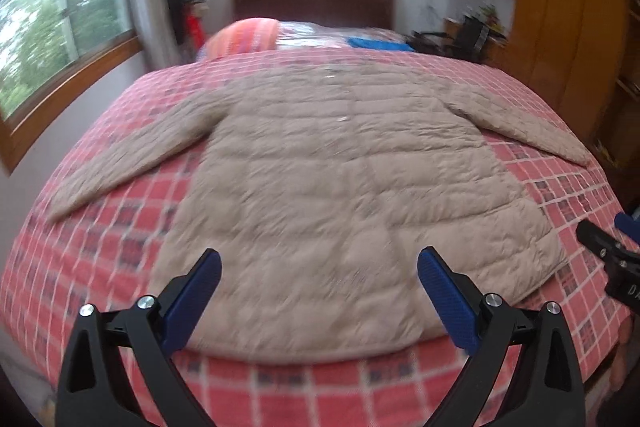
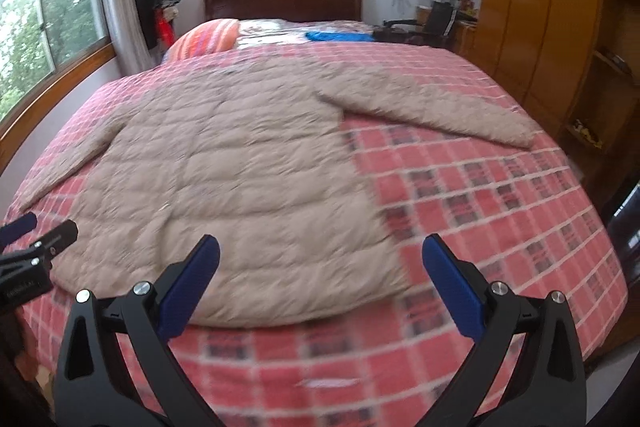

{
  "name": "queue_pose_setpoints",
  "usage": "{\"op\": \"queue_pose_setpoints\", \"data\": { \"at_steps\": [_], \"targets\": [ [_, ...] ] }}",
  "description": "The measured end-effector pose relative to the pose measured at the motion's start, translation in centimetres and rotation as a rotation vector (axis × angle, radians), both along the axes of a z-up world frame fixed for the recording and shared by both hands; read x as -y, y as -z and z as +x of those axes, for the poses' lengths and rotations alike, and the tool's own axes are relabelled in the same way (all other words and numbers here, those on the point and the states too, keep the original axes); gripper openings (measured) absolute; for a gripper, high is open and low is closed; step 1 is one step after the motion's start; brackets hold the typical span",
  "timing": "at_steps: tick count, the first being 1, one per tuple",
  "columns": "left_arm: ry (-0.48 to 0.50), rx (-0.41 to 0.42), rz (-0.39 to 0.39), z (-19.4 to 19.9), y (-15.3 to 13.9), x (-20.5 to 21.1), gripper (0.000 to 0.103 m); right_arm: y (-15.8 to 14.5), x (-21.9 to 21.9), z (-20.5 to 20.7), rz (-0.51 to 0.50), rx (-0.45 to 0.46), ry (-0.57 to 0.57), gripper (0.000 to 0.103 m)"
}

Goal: Fold large clothes

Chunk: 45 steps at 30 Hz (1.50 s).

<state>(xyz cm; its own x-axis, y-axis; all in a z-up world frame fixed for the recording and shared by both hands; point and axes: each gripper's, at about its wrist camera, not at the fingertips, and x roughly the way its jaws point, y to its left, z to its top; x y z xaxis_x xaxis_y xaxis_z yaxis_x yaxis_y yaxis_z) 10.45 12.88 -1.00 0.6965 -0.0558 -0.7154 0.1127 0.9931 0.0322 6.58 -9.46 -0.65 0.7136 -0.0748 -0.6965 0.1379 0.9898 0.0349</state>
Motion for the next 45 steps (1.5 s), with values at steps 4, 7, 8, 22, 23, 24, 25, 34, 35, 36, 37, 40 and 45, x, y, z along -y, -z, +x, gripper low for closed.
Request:
{"op": "queue_pose_setpoints", "data": {
  "at_steps": [4,7,8,22,23,24,25,34,35,36,37,40,45],
  "targets": [
    [0.109,-0.035,0.031,6.2,-0.8,5.4,0.099,-1.1,7.2,3.3,0.082,-0.001,0.069,0.101],
    [0.209,-0.064,0.07,11.4,-0.8,10.6,0.099,-1.9,13.8,6.4,0.105,-0.015,0.156,0.101],
    [0.235,-0.108,0.067,13.2,-0.6,12.2,0.099,-2.0,16.6,7.7,0.123,-0.029,0.181,0.101],
    [0.269,-0.371,-0.064,32.0,4.8,28.0,0.098,5.9,40.1,18.6,0.27,-0.28,0.429,0.1],
    [0.27,-0.391,-0.078,32.5,5.4,28.3,0.097,6.9,40.9,19.2,0.285,-0.294,0.433,0.1],
    [0.274,-0.421,-0.096,33.1,6.1,28.7,0.096,7.5,41.5,19.8,0.294,-0.304,0.433,0.1],
    [0.274,-0.443,-0.109,33.7,6.6,29.0,0.094,8.2,42.0,20.3,0.305,-0.31,0.43,0.1],
    [0.213,-0.52,-0.162,36.3,9.6,29.2,0.078,10.7,42.3,23.2,0.339,-0.355,0.402,0.083],
    [0.211,-0.52,-0.169,36.4,9.7,29.1,0.077,11.2,42.3,23.4,0.354,-0.374,0.398,0.075],
    [0.212,-0.517,-0.168,36.3,9.7,29.1,0.076,11.5,42.2,23.6,0.353,-0.382,0.407,0.074],
    [0.212,-0.514,-0.162,36.3,9.7,29.0,0.072,11.6,42.2,23.9,0.341,-0.379,0.41,0.072],
    [0.203,-0.506,-0.148,36.2,9.6,29.0,0.066,11.3,41.2,24.1,0.287,-0.38,0.404,0.057],
    [0.189,-0.498,-0.137,36.2,9.6,28.7,0.053,10.4,40.2,24.5,0.317,-0.373,0.385,0.027]
  ]
}}
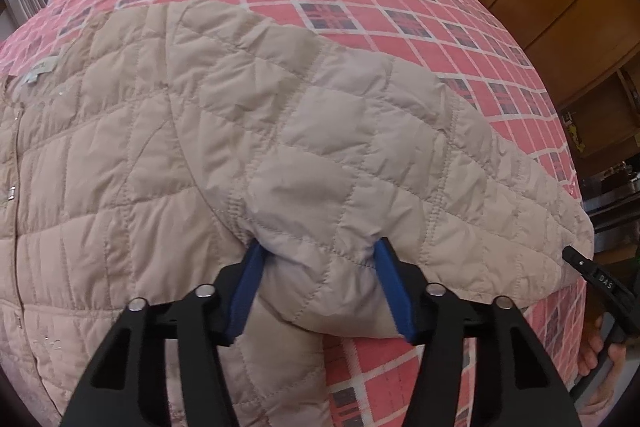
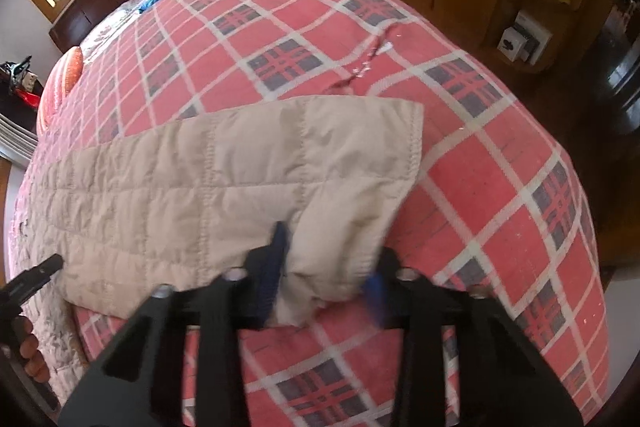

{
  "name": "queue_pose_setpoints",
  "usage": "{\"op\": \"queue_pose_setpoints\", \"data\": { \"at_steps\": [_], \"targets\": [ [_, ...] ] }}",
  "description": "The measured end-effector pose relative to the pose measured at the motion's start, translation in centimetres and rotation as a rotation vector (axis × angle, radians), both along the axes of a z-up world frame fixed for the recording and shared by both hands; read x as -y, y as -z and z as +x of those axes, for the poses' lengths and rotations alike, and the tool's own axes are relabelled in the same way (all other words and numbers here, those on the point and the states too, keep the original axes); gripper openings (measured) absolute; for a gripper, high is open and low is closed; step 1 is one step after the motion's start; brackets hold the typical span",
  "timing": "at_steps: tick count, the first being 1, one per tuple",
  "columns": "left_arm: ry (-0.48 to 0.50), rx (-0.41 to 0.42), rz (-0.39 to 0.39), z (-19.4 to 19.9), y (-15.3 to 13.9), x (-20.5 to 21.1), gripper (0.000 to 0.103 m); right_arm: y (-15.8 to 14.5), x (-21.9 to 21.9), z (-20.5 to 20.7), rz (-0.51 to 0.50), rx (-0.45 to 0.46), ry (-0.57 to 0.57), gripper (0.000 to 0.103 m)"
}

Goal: Fold large clothes

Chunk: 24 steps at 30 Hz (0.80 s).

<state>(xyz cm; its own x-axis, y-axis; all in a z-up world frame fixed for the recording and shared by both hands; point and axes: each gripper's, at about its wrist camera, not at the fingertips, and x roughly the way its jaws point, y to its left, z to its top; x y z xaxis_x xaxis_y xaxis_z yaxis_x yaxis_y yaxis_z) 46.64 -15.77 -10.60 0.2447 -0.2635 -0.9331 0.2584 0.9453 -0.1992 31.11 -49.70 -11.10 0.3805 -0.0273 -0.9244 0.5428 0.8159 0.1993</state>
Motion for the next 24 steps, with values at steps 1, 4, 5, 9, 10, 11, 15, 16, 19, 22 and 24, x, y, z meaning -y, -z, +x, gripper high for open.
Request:
{"op": "queue_pose_setpoints", "data": {
  "at_steps": [1,4,5,9,10,11,15,16,19,22,24],
  "targets": [
    [-0.005,0.0,0.0,0.0,0.0,-0.2,0.05,-0.3,-0.3,0.1,-0.002,0.001,0.0,0.024],
    [-0.02,-0.004,-0.008,0.2,0.0,-0.6,0.043,-1.3,-1.2,0.0,-0.002,0.038,-0.011,0.021],
    [-0.023,-0.005,-0.01,0.2,0.0,-0.8,0.041,-1.9,-1.6,0.0,0.0,0.055,-0.017,0.02],
    [-0.018,-0.023,-0.044,0.5,0.0,-1.6,0.038,-5.0,-4.0,0.2,0.002,0.131,-0.072,0.019],
    [-0.019,-0.027,-0.053,0.5,0.0,-1.8,0.038,-5.7,-4.8,0.5,-0.001,0.146,-0.088,0.019],
    [-0.019,-0.036,-0.074,0.5,-0.1,-2.2,0.038,-6.3,-5.6,0.8,-0.002,0.159,-0.104,0.019],
    [0.006,-0.061,-0.169,0.2,-1.1,-4.1,0.045,-8.7,-10.1,2.1,0.004,0.221,-0.208,0.019],
    [0.016,-0.06,-0.186,0.1,-1.3,-4.5,0.049,-9.2,-11.7,2.6,0.003,0.231,-0.242,0.019],
    [0.014,-0.037,-0.22,-0.1,-2.2,-6.6,0.056,-9.5,-15.1,4.0,0.016,0.242,-0.312,0.019],
    [-0.008,-0.029,-0.226,0.2,-2.4,-8.6,0.056,-8.9,-19.0,5.9,0.033,0.237,-0.391,0.019],
    [-0.036,-0.032,-0.222,0.5,-2.2,-9.9,0.056,-8.3,-21.0,6.9,0.035,0.223,-0.42,0.019]
  ]
}}
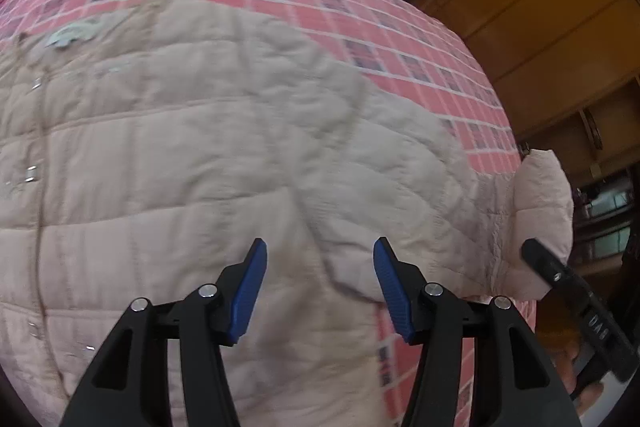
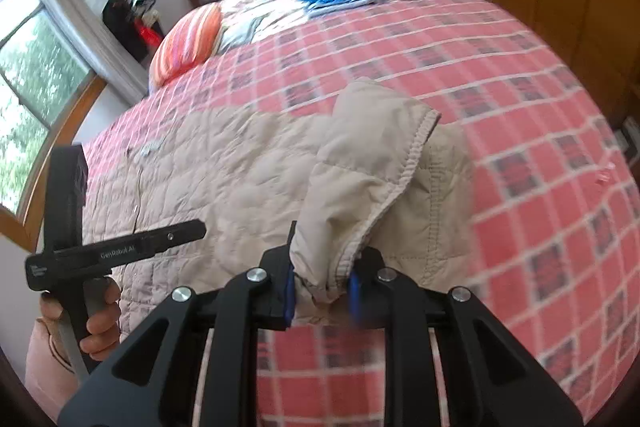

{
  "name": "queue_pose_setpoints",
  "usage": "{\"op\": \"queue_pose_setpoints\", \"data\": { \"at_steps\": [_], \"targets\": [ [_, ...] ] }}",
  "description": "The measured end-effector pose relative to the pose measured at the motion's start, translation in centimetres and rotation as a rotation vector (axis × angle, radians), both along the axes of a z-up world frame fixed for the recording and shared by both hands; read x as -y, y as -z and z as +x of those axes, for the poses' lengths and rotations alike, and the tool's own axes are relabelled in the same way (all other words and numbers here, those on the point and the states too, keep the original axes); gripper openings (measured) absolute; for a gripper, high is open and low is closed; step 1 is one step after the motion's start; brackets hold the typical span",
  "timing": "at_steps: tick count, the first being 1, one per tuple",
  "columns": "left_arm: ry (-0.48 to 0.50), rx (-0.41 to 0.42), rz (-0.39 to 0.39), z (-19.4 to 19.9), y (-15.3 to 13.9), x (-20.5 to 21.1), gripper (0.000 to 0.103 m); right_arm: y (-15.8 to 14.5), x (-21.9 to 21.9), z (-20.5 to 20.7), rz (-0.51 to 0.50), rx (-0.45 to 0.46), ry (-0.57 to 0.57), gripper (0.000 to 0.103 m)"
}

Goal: Fold large clothes

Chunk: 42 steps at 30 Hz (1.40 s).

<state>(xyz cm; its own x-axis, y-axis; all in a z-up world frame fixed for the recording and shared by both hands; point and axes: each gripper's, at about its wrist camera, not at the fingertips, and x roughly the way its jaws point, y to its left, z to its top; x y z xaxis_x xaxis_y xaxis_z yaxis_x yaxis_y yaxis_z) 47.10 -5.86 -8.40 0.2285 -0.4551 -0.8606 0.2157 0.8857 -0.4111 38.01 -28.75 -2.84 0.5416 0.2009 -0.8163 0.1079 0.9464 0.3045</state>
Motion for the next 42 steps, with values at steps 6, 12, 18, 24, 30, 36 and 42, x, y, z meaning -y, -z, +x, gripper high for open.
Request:
{"op": "queue_pose_setpoints", "data": {
  "at_steps": [6,12,18,24,30,36,42],
  "targets": [
    [-0.027,-0.01,-0.04,0.3,0.5,-3.0,0.056,2.2,-4.8,2.9,0.007,-0.046,-0.076,0.019],
    [-0.032,-0.026,-0.08,0.3,0.2,-3.3,0.056,5.8,-6.3,4.6,-0.023,-0.132,-0.1,0.028],
    [-0.004,-0.044,-0.145,0.0,-0.1,-1.7,0.056,3.1,-3.3,1.4,0.11,-0.077,-0.125,0.052],
    [0.036,-0.063,-0.189,-0.1,-0.3,2.0,0.06,0.3,2.4,-2.4,0.079,-0.009,-0.02,0.062],
    [0.049,-0.108,-0.307,-0.5,0.5,4.6,0.066,2.4,7.9,-4.9,0.346,0.013,-0.016,0.071],
    [0.024,-0.123,-0.361,-0.7,1.6,4.3,0.066,3.5,9.4,-5.6,0.437,0.035,0.015,0.073],
    [-0.013,-0.134,-0.469,-1.4,1.7,2.2,0.067,5.7,10.3,-5.6,0.326,-0.057,0.106,0.072]
  ]
}}
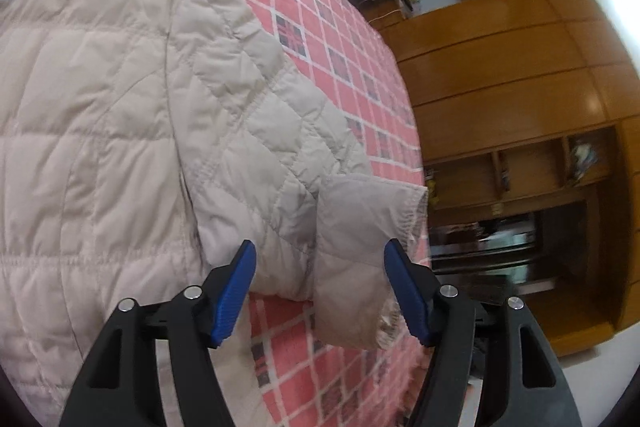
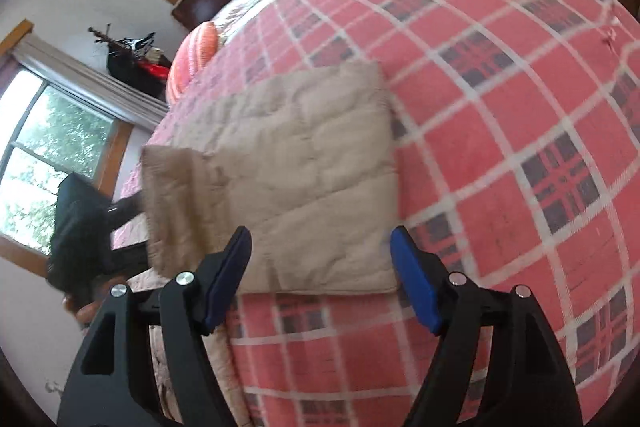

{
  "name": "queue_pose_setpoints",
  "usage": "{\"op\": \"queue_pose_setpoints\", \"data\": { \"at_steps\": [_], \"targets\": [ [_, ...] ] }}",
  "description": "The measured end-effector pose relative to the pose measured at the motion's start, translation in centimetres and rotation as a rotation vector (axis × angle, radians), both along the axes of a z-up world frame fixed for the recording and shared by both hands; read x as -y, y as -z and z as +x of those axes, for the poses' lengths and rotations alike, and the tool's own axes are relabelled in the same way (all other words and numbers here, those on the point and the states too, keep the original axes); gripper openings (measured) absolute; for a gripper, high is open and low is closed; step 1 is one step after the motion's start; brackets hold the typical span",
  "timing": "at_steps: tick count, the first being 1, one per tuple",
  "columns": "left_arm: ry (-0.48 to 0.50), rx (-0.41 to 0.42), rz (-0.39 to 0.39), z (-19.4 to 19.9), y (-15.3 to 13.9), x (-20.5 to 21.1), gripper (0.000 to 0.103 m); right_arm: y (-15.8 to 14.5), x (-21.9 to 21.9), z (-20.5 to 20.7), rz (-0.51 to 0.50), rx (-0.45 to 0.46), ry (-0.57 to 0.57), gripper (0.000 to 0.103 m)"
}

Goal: Fold large clothes

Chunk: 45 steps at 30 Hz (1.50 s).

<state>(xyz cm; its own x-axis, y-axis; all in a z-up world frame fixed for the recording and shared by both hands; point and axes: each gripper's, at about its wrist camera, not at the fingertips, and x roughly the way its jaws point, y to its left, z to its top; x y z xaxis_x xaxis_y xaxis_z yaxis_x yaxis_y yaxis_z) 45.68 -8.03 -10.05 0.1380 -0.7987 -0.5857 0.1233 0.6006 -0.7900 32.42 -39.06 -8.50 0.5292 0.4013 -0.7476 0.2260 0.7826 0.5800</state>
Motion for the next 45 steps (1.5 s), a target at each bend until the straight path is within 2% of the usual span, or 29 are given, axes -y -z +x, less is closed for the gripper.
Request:
{"op": "queue_pose_setpoints", "data": {
  "at_steps": [5,8,11,14,17,19,21,23,25,28,31,36,40,45],
  "targets": [
    [-0.004,0.009,-0.047,-1.1,0.2,0.0,0.068,1.7,-0.6,0.3,-0.029,-0.049,-0.007,0.067],
    [-0.008,0.024,-0.105,-1.6,-0.1,-0.2,0.068,1.5,-1.2,0.8,-0.078,-0.052,-0.009,0.067],
    [-0.033,0.06,-0.125,-2.3,-0.5,-0.9,0.069,1.4,-1.7,1.0,-0.116,-0.07,-0.002,0.066],
    [-0.046,0.082,-0.036,-2.2,0.2,-0.9,0.071,1.4,-2.4,1.4,-0.138,-0.076,-0.008,0.067],
    [-0.051,0.012,-0.02,-0.9,2.0,-0.5,0.071,1.6,-2.6,1.4,-0.137,-0.076,-0.007,0.068],
    [-0.039,0.007,0.012,-0.3,2.5,0.0,0.069,1.7,-2.9,1.8,-0.131,-0.074,-0.006,0.068],
    [-0.018,0.05,0.076,-0.2,2.0,1.1,0.054,1.5,-2.8,1.5,-0.111,-0.072,-0.002,0.068],
    [-0.002,0.087,0.135,-0.4,1.3,1.7,0.021,1.3,-2.4,1.2,-0.093,-0.067,0.007,0.068],
    [-0.006,0.123,0.159,-0.7,0.3,1.5,0.01,0.8,-2.0,1.0,-0.075,-0.05,0.014,0.068],
    [-0.033,0.117,0.112,-1.0,-1.0,-0.6,0.008,-0.6,-1.7,0.6,-0.044,-0.009,0.015,0.068],
    [-0.081,0.142,0.116,-1.5,-2.8,-3.6,0.007,-1.3,-1.9,0.7,-0.029,0.0,0.009,0.068],
    [-0.15,0.259,0.177,-2.1,-6.6,-10.2,0.007,-1.8,-4.6,2.2,0.005,0.01,-0.057,0.068],
    [-0.208,0.289,0.233,-2.1,-7.6,-15.5,0.007,-1.3,-7.5,4.2,0.014,0.003,-0.119,0.07],
    [-0.291,0.275,0.279,-1.6,-7.2,-21.0,0.007,-0.6,-11.7,7.0,0.012,-0.023,-0.185,0.07]
  ]
}}
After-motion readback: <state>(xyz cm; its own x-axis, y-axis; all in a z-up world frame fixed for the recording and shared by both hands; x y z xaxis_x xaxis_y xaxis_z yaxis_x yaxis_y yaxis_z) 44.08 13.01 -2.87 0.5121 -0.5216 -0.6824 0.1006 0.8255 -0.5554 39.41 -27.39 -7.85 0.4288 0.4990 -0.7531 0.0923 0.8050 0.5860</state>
